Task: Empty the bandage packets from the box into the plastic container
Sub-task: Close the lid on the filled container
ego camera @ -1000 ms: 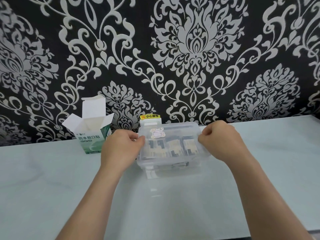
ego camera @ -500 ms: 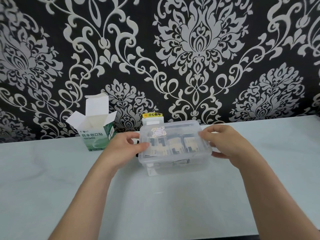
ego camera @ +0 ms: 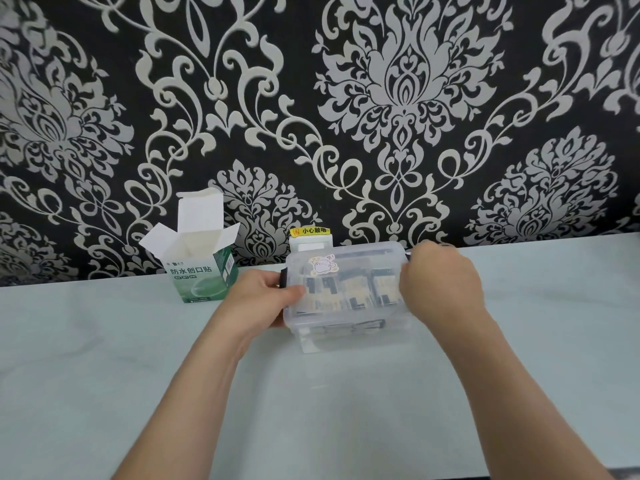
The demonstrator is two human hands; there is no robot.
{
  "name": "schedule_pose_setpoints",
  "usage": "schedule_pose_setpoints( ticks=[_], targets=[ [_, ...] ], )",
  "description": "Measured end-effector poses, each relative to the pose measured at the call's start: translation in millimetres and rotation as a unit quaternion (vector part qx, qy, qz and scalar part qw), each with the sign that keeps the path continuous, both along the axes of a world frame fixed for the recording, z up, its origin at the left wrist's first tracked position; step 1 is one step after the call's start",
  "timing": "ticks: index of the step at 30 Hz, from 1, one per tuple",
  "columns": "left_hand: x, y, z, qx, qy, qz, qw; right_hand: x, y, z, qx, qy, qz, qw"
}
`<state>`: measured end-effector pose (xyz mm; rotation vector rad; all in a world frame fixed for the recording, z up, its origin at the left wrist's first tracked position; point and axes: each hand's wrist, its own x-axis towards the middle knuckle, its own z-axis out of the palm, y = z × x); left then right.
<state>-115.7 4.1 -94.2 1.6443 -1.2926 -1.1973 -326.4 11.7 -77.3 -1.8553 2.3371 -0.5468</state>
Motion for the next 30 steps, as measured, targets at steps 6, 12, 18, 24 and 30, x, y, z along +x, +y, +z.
schedule_pose_setpoints(
  ticks=[6, 12, 18, 24, 30],
  targets=[
    [-19.7, 4.0, -0.1, -0.139, -0.402, 0.005, 0.905, 19.2, 10.3, 7.4, 0.000, 0.131, 0.060, 0.990],
    [-26.2, 5.3, 1.7, -0.171, -0.510, -0.022, 0.843, 26.6, 12.7, 9.2, 0.006, 0.181, 0.088, 0.979],
    [-24.1, 3.1, 0.5, -0.200, -0.535, -0.038, 0.820, 21.6, 9.4, 6.4, -0.001, 0.165, 0.050, 0.985],
    [2.8, 12.2, -1.3, -0.257, -0.382, 0.036, 0.887, 6.8, 2.3, 4.9, -0.038, -0.032, -0.027, 0.998],
    [78.0, -5.3, 10.1, -0.295, -0.106, 0.287, 0.905, 89.5, 17.6, 48.3, -0.112, -0.306, 0.126, 0.937]
  ],
)
